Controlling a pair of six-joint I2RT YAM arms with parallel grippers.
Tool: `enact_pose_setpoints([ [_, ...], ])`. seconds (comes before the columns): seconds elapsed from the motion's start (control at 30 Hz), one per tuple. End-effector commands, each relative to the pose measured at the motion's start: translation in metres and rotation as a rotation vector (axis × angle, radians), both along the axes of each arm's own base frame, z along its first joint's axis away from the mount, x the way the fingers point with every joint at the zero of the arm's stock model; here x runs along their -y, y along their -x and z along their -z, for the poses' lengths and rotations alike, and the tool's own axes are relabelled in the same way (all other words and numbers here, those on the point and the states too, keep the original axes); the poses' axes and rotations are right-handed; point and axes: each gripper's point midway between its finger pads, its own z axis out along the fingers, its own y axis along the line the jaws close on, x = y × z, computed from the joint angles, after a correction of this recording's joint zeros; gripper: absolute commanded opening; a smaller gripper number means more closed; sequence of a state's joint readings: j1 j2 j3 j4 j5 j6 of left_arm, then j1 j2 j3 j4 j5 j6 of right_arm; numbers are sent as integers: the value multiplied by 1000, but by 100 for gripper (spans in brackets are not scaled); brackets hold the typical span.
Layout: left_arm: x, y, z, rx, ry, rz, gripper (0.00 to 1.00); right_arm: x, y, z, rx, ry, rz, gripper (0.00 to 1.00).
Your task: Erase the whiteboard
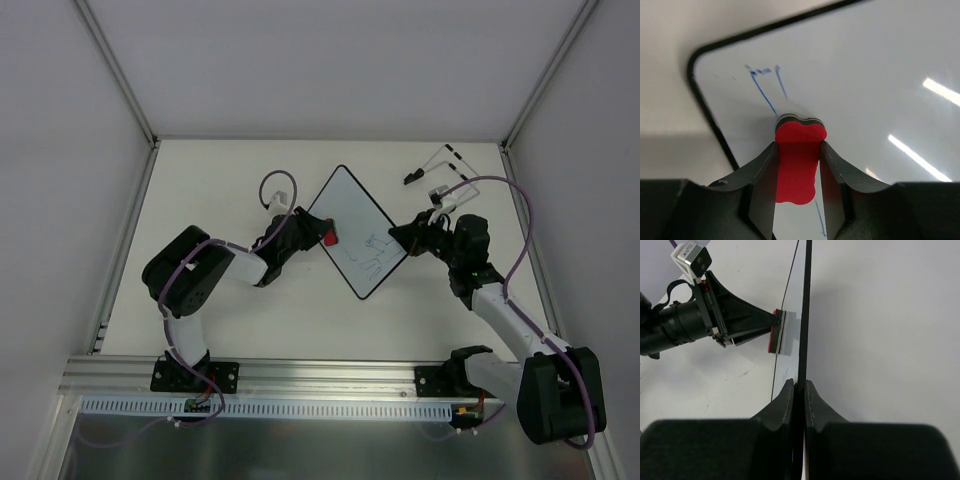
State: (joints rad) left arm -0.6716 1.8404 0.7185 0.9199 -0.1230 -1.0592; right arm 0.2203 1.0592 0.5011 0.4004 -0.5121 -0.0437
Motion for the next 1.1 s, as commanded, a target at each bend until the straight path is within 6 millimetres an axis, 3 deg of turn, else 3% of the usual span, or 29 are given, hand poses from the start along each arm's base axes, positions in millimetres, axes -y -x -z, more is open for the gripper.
enact_pose_setpoints([
  [0.0,-18,-18,19,-53,-30,-56,0,-39,56,17,-56,-3,-328,0],
  [0.2,-45,-59,15,-48,-30,-124,0,-39,58,14,-50,2,-338,0],
  [0.27,-45,-69,11,-31,-34,-117,0,-40,59,14,-51,2,-343,0],
  [0.4,-48,-79,12,-30,-43,-115,0,-39,59,15,-54,3,-343,0],
  [0.5,-41,-76,19,-61,-22,-86,0,-39,59,15,-55,4,-340,0],
  [0.63,-35,-60,28,-93,16,-80,0,-40,57,15,-57,5,-340,0],
  [0.77,-18,-31,34,-114,52,-34,0,-41,53,14,-52,9,-332,0],
  [1.07,84,69,21,-102,91,299,0,-42,47,16,-53,11,-319,0],
])
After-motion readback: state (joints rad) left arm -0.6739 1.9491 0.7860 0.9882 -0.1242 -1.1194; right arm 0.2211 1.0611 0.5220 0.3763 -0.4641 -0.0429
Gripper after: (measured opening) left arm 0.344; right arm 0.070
